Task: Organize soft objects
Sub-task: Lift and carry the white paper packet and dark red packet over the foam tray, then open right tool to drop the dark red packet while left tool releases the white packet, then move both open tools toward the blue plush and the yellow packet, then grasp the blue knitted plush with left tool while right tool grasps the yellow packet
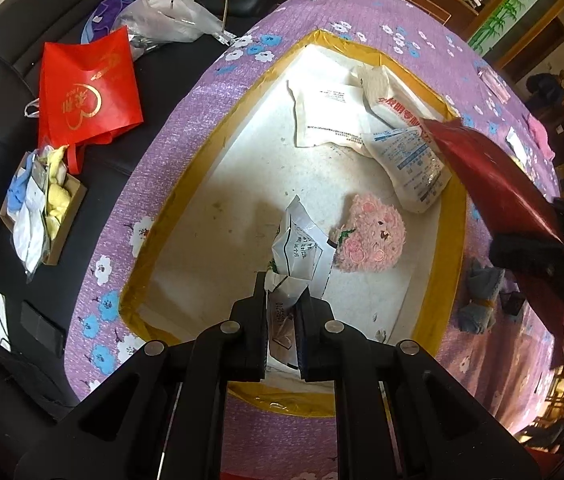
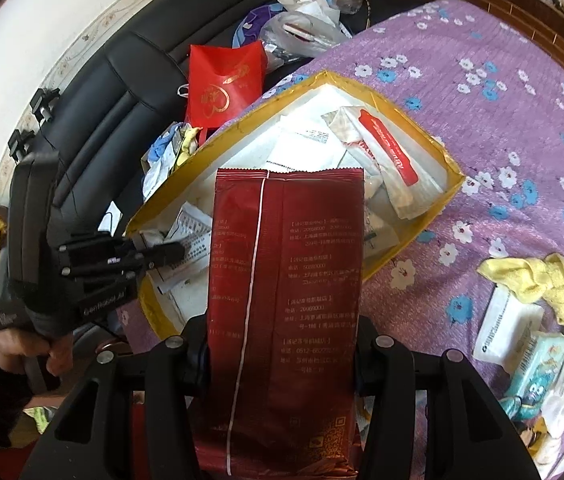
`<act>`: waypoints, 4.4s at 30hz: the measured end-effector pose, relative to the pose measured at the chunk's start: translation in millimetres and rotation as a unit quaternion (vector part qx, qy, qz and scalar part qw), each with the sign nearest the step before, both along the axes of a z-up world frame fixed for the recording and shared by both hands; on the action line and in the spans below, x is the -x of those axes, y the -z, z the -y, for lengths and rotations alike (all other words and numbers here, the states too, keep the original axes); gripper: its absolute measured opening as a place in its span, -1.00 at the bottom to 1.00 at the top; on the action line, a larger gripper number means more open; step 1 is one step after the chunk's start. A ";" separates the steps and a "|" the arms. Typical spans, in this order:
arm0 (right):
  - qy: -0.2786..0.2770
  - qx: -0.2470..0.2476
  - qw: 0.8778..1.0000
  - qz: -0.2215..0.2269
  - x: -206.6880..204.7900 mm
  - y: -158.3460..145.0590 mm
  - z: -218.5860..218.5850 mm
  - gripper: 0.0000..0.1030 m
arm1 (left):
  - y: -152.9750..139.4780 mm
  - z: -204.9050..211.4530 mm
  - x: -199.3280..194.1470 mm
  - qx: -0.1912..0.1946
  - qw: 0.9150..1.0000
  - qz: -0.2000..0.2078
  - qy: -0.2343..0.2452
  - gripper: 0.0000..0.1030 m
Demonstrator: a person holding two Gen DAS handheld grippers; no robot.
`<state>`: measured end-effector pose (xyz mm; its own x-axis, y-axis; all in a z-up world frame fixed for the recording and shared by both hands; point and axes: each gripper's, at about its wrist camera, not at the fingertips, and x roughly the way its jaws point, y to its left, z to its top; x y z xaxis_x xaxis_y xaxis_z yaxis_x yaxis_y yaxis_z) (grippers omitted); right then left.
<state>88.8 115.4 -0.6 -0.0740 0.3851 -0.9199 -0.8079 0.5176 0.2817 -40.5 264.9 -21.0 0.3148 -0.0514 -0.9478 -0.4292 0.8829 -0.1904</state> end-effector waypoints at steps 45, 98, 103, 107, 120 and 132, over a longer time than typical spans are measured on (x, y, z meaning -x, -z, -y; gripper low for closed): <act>-0.042 0.023 0.997 0.061 -36.3 26.6 -64.4 0.30 | 19.8 16.7 1.1 0.052 0.998 -0.019 0.003 -0.48; 0.080 -0.010 0.994 -0.072 7.6 25.3 259.0 0.55 | -18.6 206.4 -56.9 -0.009 0.994 0.006 0.104 -0.05; 0.074 0.013 0.997 -0.035 -18.3 19.4 274.1 0.55 | 4.4 213.1 -71.5 -0.030 0.994 -0.020 0.102 -0.05; 0.069 0.038 0.997 -0.018 -39.0 25.9 278.1 0.55 | 12.9 212.9 -74.1 -0.030 0.995 -0.034 0.093 -0.05; 0.038 0.075 0.996 0.008 -71.1 55.9 265.2 0.54 | 15.9 212.7 -67.6 -0.037 0.995 -0.047 0.086 -0.05; 0.016 0.084 0.996 0.033 -72.4 62.7 256.7 -0.14 | 19.8 218.8 -77.6 -0.044 0.993 -0.050 0.094 -0.05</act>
